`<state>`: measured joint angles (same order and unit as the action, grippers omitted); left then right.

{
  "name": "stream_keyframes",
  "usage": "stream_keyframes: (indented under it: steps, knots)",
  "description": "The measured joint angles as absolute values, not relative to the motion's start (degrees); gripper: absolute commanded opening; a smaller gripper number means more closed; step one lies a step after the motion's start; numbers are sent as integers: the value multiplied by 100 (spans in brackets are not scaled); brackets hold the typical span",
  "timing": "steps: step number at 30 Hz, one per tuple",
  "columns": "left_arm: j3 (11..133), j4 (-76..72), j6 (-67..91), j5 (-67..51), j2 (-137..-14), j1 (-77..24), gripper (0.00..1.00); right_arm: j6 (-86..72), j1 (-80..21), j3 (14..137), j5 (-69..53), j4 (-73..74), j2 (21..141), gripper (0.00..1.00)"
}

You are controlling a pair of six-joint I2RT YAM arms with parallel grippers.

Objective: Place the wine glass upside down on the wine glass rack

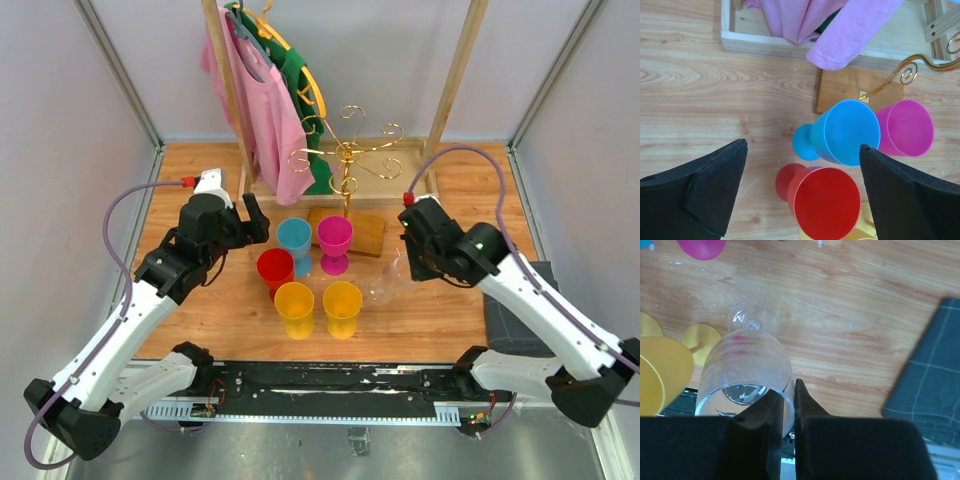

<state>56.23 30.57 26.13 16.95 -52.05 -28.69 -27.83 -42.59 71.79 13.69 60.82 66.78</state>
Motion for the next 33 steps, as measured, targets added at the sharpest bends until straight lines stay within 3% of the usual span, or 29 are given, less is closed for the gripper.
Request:
stream_keyframes:
  steps: [12, 19, 25, 33]
  knots:
    - [6051, 2971, 2746, 1302, -5437, -2869, 95, -3546, -4274, 8058, 2893, 7878, 5736, 1]
    - [6617, 2773, 2860, 746, -5437, -2869, 95, -3553, -4274, 9312, 3892, 8300, 5627, 1]
    - [6954, 2633, 2969, 344, -5437, -2869, 94, -2740, -4274, 10359, 4495, 7679, 5778, 1]
    - [6997, 2228, 3312, -307, -5498, -2869, 93, -1361, -4274, 10447, 4093, 5422, 5874, 1]
